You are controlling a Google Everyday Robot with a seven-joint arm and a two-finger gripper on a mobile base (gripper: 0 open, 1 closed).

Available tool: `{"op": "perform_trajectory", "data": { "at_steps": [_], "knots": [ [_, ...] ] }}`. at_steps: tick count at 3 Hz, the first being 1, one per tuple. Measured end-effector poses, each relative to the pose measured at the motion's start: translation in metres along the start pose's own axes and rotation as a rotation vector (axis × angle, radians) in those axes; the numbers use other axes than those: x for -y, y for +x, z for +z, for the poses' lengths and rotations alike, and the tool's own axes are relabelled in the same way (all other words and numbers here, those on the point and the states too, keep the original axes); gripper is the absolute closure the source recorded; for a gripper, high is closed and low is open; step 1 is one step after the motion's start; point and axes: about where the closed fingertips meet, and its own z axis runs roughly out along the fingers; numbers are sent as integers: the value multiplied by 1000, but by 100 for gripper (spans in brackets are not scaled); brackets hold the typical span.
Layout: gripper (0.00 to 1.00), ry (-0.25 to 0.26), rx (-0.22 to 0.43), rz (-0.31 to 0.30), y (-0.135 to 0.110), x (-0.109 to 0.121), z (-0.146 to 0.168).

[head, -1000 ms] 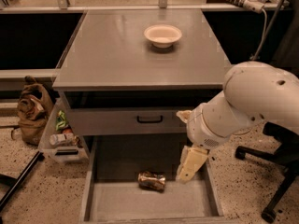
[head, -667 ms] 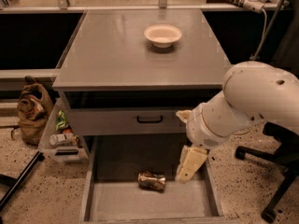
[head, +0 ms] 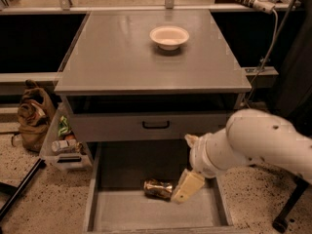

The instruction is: Pick orange can from middle drawer and place on counter

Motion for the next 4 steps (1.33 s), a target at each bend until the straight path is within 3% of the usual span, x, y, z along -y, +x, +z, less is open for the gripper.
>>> {"op": "perform_trajectory", "data": {
  "at_steps": [1, 2, 3, 4],
  "knots": [
    [0, 50, 51, 114, 28, 1, 40],
    [0, 125, 123, 165, 38, 16, 68],
    [0, 166, 220, 156, 31, 46, 85],
    [0, 210, 252, 126, 20, 74, 75]
  ]
}}
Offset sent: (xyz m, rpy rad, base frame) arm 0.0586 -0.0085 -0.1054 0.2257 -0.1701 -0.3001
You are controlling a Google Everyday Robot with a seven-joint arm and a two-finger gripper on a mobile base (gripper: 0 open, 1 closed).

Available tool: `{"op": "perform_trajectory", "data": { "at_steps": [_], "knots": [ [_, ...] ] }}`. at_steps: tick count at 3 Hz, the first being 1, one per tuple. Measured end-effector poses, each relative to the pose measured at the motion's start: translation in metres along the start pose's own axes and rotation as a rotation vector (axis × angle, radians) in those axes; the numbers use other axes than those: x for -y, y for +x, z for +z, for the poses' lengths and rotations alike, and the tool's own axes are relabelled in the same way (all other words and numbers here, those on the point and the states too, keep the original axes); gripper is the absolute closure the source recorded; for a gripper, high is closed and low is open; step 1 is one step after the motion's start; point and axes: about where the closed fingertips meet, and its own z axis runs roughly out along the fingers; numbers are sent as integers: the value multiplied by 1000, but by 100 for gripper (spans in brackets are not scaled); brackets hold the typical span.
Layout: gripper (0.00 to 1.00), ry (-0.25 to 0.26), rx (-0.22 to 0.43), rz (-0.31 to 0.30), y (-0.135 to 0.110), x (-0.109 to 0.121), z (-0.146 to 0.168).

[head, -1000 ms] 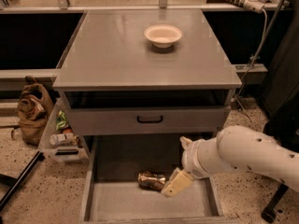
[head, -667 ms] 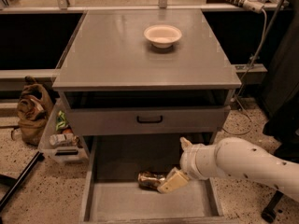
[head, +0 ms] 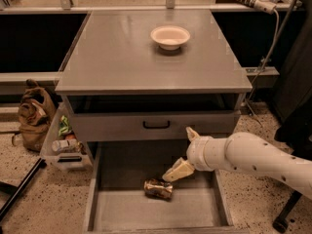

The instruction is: Pick orange can from middle drawer and place on counter

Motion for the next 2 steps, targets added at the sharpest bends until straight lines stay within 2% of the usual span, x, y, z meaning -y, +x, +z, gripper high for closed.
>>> {"op": "perform_trajectory", "data": {
  "at_steps": [2],
  "knots": [
    [0, -14, 10, 15, 4, -4, 5]
  ]
}}
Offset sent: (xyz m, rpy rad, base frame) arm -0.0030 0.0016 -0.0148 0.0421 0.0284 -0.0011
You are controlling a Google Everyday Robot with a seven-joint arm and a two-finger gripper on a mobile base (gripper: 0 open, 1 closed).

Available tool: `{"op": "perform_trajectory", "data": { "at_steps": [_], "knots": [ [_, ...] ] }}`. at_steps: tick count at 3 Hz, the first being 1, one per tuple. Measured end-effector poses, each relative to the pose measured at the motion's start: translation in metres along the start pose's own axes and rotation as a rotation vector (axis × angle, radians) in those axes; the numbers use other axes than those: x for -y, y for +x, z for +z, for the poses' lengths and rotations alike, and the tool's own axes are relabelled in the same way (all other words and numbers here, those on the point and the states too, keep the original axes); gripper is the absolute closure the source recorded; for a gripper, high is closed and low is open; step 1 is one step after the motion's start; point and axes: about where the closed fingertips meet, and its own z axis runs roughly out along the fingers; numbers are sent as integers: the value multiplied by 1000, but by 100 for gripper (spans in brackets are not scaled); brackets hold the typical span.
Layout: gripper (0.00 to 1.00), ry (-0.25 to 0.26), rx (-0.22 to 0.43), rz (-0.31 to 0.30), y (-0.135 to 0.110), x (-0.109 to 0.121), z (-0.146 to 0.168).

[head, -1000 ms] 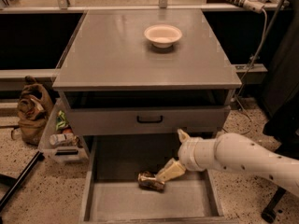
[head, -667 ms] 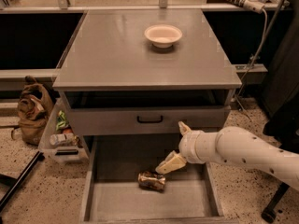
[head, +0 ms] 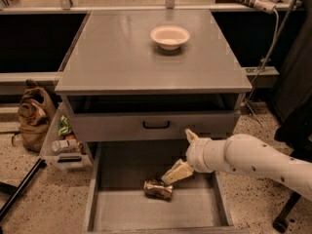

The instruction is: Pick orange can from middle drawer and place on counter

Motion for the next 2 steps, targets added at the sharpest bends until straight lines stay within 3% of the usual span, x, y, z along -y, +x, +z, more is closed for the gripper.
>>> {"op": "perform_trajectory", "data": {
  "at_steps": [1, 2],
  "knots": [
    [0, -8, 51, 28, 11, -9, 22],
    [0, -52, 106, 41, 21, -38, 50]
  ]
}}
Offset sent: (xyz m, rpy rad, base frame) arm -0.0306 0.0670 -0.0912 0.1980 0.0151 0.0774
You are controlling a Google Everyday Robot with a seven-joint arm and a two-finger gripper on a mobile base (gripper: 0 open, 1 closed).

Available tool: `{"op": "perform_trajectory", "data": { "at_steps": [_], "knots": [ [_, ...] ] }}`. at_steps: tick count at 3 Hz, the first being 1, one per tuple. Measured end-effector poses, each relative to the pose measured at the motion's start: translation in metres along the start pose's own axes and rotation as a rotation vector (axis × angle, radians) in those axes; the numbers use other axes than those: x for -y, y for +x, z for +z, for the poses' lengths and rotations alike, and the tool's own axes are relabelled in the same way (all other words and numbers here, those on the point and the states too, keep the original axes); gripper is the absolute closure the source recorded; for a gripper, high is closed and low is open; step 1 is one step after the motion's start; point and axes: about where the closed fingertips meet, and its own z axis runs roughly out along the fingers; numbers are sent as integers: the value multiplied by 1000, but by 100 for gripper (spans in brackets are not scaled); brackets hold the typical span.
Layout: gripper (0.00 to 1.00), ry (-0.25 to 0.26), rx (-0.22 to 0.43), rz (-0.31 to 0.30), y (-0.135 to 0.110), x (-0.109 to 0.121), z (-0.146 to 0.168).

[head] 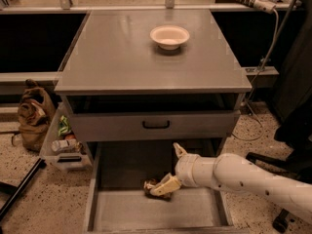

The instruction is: Pick orange can from middle drawer and place on counter

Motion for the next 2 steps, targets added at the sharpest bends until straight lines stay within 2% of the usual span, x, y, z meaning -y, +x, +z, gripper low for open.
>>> {"op": "perform_trajectory", "data": {
  "at_steps": [2],
  "knots": [
    [0, -115, 61, -37, 13, -43, 53]
  ]
}}
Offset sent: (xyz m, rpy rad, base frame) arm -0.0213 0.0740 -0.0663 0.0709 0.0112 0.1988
